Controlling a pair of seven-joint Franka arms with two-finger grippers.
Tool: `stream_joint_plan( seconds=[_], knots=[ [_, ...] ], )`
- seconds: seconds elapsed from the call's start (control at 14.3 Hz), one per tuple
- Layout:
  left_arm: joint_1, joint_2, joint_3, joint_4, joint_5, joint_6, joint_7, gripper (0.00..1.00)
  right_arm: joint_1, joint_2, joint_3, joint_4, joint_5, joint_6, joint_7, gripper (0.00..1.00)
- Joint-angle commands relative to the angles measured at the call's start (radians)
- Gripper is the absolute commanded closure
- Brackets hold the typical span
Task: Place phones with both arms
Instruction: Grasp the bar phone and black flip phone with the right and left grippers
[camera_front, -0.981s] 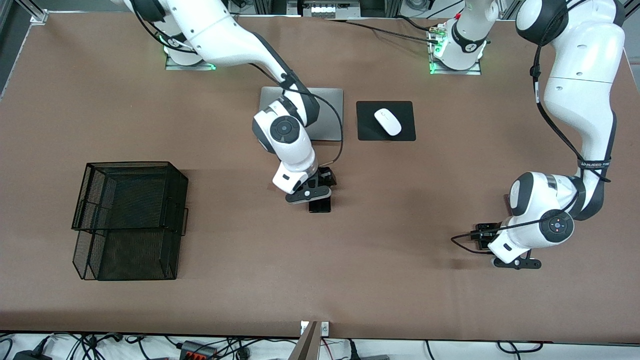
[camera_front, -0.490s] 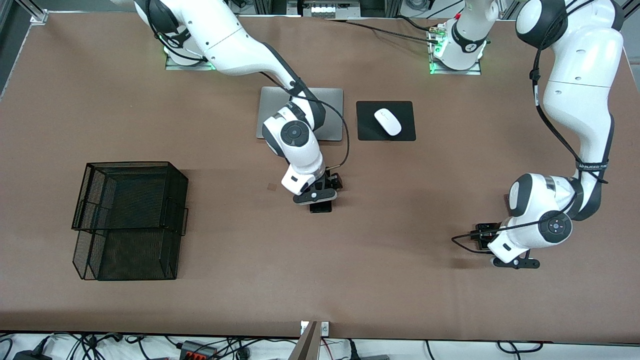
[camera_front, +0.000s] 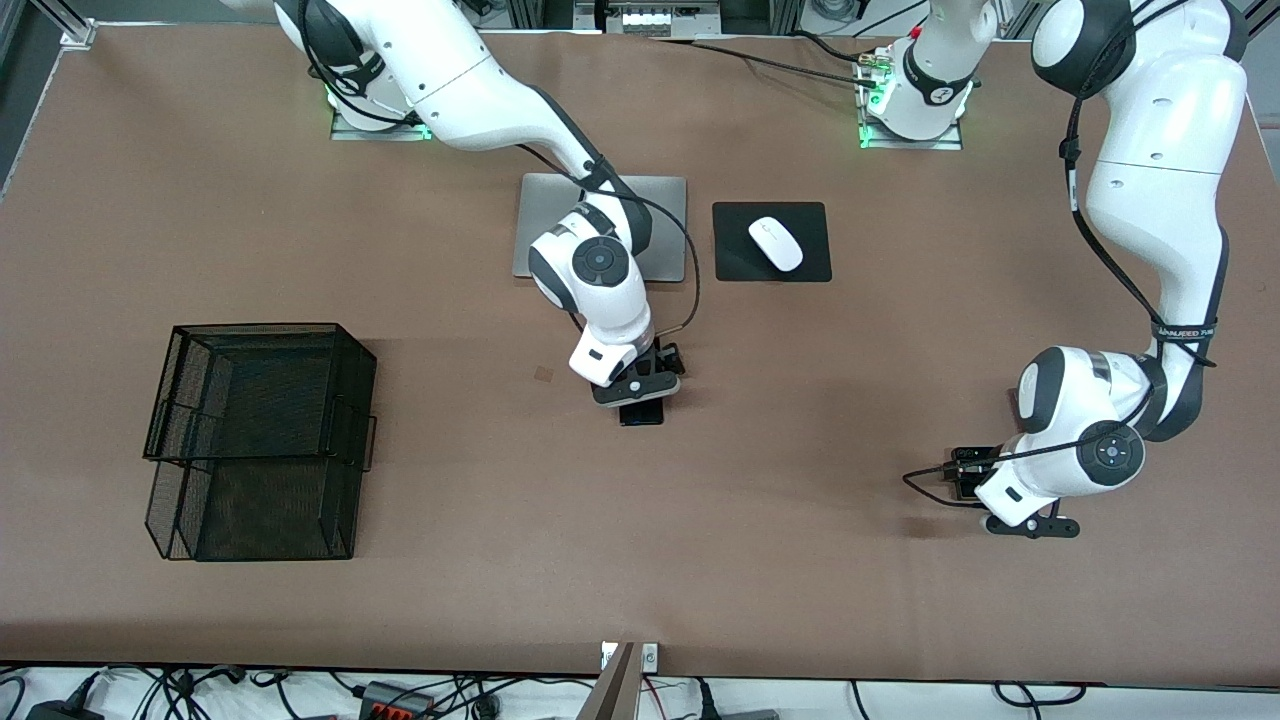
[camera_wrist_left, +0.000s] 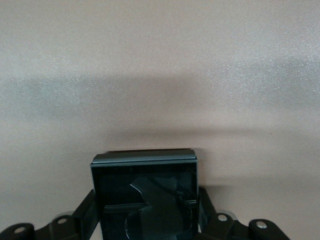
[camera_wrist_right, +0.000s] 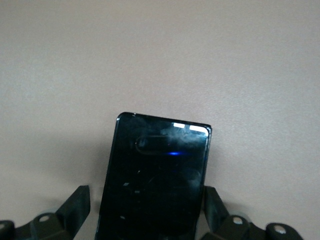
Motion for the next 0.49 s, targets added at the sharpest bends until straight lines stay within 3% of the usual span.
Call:
stream_joint_plan(
  seconds=[0.0,0.14,0.21,0.28,0.35,0.42],
  knots=[
    [0.01,-0.019,-0.016,-0.005,0.019,-0.021,0.008,0.67,0.04,0.032,-0.03,0.027,-0.022,-0.005,0.022,0.0],
    [0.006,-0.042,-0.021,0.004,0.016,-0.086,0.009,0.67,0.051,0.032,-0.042,0.027,-0.026,-0.008,0.02,0.0],
    [0.001,-0.059,-0.021,0.004,0.013,-0.11,0.009,0.69,0.051,0.03,-0.042,0.027,-0.046,-0.01,0.019,0.06],
    [-0.002,-0.077,-0.026,0.006,0.008,-0.13,0.008,0.69,0.051,0.03,-0.042,0.027,-0.072,-0.028,0.019,0.23],
    [-0.002,-0.093,-0.051,0.007,0.008,-0.153,0.005,0.69,0.051,0.029,-0.042,0.027,-0.089,-0.055,0.019,0.48],
    [0.007,-0.107,-0.082,0.01,0.006,-0.179,0.001,0.69,0.051,0.027,-0.042,0.027,-0.092,-0.069,0.017,0.63]
  ],
)
